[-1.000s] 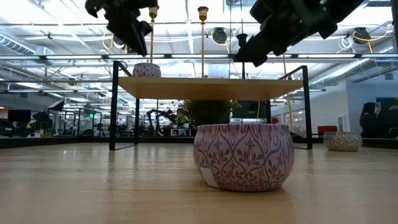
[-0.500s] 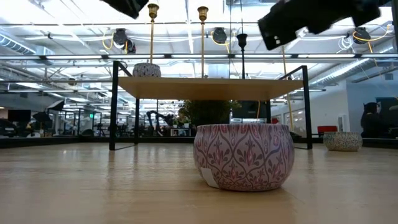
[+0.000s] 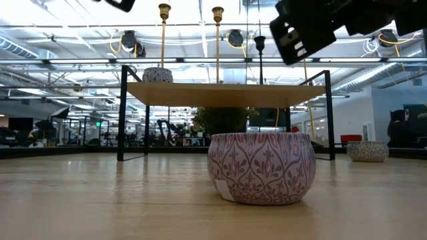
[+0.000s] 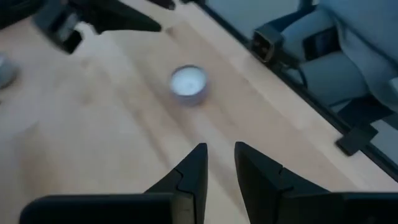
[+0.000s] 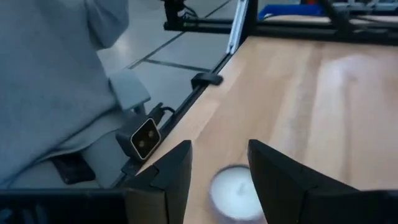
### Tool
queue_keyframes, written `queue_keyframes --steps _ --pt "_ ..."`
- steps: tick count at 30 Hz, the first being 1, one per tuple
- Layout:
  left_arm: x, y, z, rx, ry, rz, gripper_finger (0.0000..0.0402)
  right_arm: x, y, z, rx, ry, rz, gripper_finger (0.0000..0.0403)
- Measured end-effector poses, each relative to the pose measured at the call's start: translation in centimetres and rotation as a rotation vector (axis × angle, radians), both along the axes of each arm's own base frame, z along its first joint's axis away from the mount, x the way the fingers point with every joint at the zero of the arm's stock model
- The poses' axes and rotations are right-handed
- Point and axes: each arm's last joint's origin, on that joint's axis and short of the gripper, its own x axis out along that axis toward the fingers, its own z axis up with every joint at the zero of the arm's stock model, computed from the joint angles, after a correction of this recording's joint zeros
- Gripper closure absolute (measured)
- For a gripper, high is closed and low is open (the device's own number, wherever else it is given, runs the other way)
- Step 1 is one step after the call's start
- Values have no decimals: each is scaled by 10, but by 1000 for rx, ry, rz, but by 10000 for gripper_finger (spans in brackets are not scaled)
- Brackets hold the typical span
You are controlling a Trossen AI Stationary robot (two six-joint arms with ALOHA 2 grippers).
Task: Pick & Place candle stick holders
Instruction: Align the pink scented candle with the white scented candle on the shelf
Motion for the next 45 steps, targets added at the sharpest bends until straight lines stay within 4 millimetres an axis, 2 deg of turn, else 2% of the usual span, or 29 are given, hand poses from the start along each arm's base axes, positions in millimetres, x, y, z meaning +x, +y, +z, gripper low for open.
queue_keyframes --steps 6,12,19,31,41,45 --pt "-6 -14 -35 -28 -83 -33 314 19 19 -1 -41 34 33 248" --pt "-9 -12 -51 -28 -94 19 314 30 24 -8 -79 165 22 248" --pt "-8 -9 -52 -18 -90 102 314 34 26 -23 -197 167 84 248" --pt "-8 -9 -52 -43 -74 128 314 33 22 -28 -275 184 113 248" --pt "-8 -9 -52 -85 -50 168 314 32 22 -30 -310 185 132 278" --pt "-8 -9 -52 -93 -45 177 314 33 22 -42 -342 202 147 279"
